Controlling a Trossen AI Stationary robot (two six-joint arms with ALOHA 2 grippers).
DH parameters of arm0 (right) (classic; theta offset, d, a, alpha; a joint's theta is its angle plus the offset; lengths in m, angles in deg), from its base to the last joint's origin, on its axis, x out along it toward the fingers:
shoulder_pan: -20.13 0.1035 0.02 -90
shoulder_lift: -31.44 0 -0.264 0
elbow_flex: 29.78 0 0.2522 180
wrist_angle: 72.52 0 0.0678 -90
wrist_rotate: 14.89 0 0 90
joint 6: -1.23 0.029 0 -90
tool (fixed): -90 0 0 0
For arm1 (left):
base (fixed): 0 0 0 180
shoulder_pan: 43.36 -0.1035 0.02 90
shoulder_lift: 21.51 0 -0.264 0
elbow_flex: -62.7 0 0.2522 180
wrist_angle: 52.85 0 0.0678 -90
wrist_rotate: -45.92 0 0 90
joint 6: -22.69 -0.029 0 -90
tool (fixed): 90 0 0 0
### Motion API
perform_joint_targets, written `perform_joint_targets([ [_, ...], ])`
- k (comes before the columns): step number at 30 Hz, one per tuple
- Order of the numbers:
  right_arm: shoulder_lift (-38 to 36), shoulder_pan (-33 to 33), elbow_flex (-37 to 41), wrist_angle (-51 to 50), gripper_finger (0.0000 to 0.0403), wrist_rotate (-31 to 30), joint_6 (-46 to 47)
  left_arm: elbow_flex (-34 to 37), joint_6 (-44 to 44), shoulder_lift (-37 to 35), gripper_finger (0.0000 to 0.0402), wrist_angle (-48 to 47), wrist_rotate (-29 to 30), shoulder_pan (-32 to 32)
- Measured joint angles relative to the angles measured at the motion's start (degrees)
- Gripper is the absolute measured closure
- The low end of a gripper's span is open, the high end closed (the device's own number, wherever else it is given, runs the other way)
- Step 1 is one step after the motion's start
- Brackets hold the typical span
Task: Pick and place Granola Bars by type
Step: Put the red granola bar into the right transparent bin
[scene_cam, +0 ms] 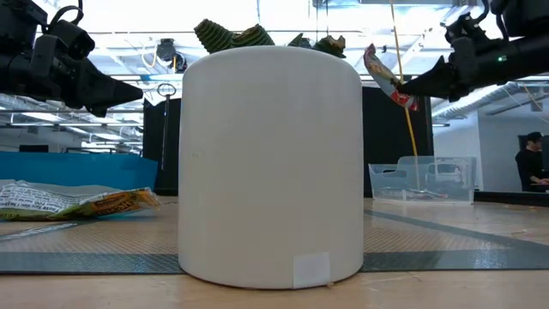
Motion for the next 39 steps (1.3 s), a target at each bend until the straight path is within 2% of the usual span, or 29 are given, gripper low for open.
perform_joint_targets([
  [23,-1.21,-13.40,0.01,0.63,0.0403,0.32,0.15,0.00,0.00,0.00,0.0360,0.02,0.00,0.00],
  [28,-2.31,-16.11,0.01,1.17,0.0403,4.34,1.05,0.00,0.00,0.00,0.0360,0.02,0.02,0.00],
  [33,-2.66,-18.42,0.01,1.36,0.0403,4.71,1.33,0.00,0.00,0.00,0.0360,0.00,0.00,0.00],
  [39,-2.66,-20.72,-2.52,-1.34,0.0403,8.81,2.56,0.00,0.00,0.00,0.0360,0.01,0.02,0.01],
])
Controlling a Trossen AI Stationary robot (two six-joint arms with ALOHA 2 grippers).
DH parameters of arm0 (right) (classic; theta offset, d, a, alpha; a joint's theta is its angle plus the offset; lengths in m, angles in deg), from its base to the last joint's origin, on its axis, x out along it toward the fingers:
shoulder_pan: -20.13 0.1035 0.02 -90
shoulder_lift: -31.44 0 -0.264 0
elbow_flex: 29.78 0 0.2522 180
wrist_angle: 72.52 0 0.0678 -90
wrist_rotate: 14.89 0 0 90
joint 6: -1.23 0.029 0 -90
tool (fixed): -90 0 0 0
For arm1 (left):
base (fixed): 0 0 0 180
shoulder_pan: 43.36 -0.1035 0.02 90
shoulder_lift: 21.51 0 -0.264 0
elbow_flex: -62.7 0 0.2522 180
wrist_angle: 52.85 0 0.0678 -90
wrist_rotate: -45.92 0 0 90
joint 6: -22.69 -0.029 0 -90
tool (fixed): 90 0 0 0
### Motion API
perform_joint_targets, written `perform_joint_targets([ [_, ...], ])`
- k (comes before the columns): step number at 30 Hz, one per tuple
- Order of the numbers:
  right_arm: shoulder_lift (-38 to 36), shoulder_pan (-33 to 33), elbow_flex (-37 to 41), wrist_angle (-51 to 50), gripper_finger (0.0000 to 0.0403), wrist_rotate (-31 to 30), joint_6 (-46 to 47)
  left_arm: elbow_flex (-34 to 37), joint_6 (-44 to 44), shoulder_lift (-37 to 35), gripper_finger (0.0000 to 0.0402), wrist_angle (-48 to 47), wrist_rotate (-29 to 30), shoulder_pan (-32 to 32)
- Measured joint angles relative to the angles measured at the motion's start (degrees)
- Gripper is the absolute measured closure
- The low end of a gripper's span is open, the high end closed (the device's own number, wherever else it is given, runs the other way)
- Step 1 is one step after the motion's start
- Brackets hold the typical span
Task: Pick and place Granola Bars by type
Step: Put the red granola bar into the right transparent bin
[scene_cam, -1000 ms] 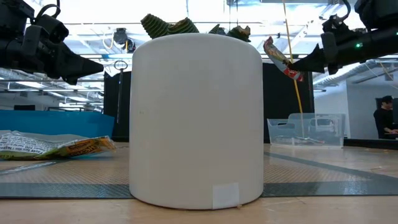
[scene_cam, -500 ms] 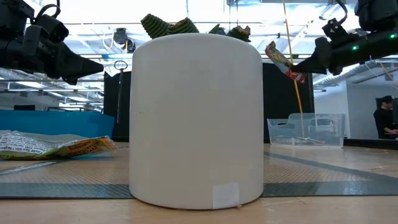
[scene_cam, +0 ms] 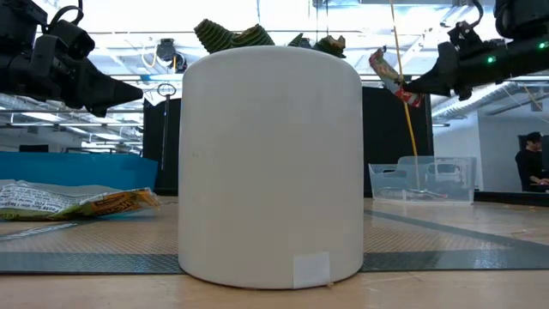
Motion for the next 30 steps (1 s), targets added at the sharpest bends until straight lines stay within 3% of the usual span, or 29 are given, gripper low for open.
perform_joint_targets([
  [13,0.89,-2.69,-8.76,-6.92,0.0403,-0.04,0.72,0.00,0.00,-0.02,0.0360,-0.01,-0.01,0.01],
  [30,11.06,-3.39,-19.83,-20.01,0.0403,-0.32,1.15,0.00,0.00,0.00,0.0360,0.01,0.01,-0.01],
])
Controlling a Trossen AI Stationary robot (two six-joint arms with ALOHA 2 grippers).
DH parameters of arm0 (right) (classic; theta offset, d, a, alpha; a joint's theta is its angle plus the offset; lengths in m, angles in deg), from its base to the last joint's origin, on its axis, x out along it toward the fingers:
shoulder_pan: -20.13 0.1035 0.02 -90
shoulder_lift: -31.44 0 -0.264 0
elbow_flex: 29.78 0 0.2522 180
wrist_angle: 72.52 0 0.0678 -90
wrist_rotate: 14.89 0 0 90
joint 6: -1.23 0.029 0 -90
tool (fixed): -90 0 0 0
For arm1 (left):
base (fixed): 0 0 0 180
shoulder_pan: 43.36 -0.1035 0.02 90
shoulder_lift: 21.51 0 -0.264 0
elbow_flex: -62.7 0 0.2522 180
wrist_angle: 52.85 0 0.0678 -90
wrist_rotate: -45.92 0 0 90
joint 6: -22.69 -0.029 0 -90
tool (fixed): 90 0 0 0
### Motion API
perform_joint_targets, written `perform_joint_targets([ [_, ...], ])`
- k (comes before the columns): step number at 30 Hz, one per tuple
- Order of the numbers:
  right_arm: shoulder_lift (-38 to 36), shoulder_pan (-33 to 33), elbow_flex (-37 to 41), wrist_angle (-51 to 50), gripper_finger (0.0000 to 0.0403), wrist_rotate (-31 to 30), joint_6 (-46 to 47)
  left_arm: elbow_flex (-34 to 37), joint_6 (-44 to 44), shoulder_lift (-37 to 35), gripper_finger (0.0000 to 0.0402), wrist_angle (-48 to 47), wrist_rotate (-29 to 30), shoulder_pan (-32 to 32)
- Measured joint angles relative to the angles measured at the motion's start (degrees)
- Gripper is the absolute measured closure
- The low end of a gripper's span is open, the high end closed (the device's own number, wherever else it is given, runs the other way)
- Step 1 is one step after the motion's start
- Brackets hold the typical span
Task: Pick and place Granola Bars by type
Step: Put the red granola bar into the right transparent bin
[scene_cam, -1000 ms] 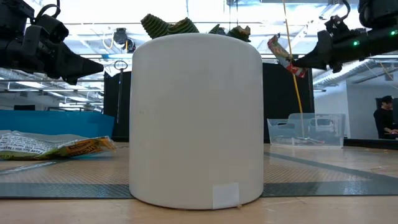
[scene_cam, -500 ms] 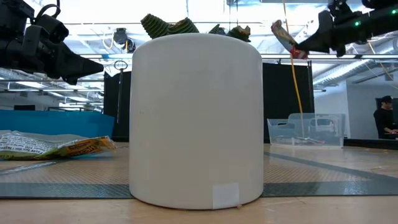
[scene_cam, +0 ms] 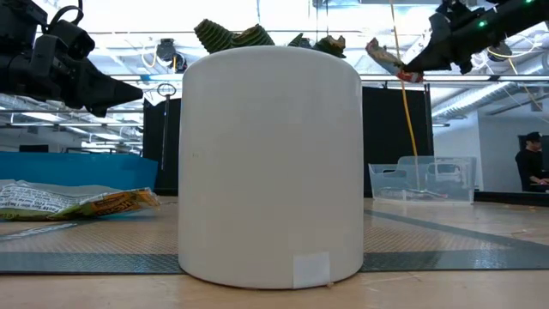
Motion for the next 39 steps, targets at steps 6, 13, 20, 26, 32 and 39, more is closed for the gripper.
perform_joint_targets([
  [6,4.94,-3.08,-0.45,-4.62,0.0403,-0.03,0.69,0.00,0.00,-0.01,0.0360,-0.01,-0.01,0.01],
  [13,10.19,-6.29,-0.45,-8.00,0.0403,0.15,1.21,0.00,0.00,-0.01,0.0360,-0.01,-0.01,0.00],
  [20,14.36,-7.51,-0.48,-12.00,0.0403,0.24,2.27,0.00,0.00,0.00,0.0360,-0.02,0.00,0.02],
  [26,17.28,-7.48,-0.47,-15.04,0.0403,0.28,3.85,0.00,0.00,0.00,0.0360,-0.02,-0.02,0.00],
  [32,19.42,-7.48,-0.45,-18.07,0.0403,0.28,5.26,0.00,0.00,0.00,0.0360,-0.01,-0.01,0.02],
  [39,21.60,-7.48,-0.45,-18.03,0.0403,-0.01,5.65,0.00,0.00,0.00,0.0360,-0.01,-0.02,0.01],
])
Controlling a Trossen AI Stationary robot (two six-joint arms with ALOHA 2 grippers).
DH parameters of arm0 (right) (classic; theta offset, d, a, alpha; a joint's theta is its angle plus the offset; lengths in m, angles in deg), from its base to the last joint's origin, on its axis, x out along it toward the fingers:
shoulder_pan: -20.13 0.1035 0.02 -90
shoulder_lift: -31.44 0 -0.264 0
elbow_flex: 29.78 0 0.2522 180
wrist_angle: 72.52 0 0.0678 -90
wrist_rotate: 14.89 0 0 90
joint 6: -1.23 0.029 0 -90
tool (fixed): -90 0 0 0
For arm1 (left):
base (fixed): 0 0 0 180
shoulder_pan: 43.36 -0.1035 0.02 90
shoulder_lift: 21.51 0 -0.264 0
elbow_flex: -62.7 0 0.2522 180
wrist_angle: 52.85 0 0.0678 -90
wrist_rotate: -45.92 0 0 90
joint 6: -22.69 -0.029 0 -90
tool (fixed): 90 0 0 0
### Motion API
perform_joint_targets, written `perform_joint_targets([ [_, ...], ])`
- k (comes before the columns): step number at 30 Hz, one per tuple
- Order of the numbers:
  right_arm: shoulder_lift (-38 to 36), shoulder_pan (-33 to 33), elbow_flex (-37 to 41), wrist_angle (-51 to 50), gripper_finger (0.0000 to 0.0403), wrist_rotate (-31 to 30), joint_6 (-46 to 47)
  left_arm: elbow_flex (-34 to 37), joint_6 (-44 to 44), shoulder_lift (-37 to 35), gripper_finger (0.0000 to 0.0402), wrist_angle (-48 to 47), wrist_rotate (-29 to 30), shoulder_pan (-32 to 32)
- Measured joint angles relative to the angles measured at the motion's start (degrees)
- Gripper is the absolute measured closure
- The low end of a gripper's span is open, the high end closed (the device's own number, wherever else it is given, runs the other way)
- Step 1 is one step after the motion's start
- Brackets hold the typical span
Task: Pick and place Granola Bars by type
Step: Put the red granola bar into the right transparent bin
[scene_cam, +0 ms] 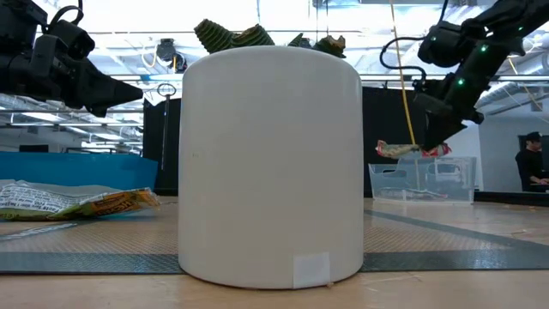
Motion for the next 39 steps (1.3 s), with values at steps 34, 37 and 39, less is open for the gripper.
perform_joint_targets([
  [34,9.68,0.17,0.02,-0.84,0.0403,-5.55,2.70,0.00,-0.02,-0.02,0.0360,-0.01,0.00,0.00],
  [37,10.36,0.17,0.02,-0.84,0.0403,-5.55,2.71,0.00,-0.02,0.00,0.0360,0.01,0.00,0.01],
  [39,10.72,0.17,0.02,-0.83,0.0403,-5.54,2.72,0.00,0.00,0.00,0.0360,-0.01,0.00,-0.01],
])
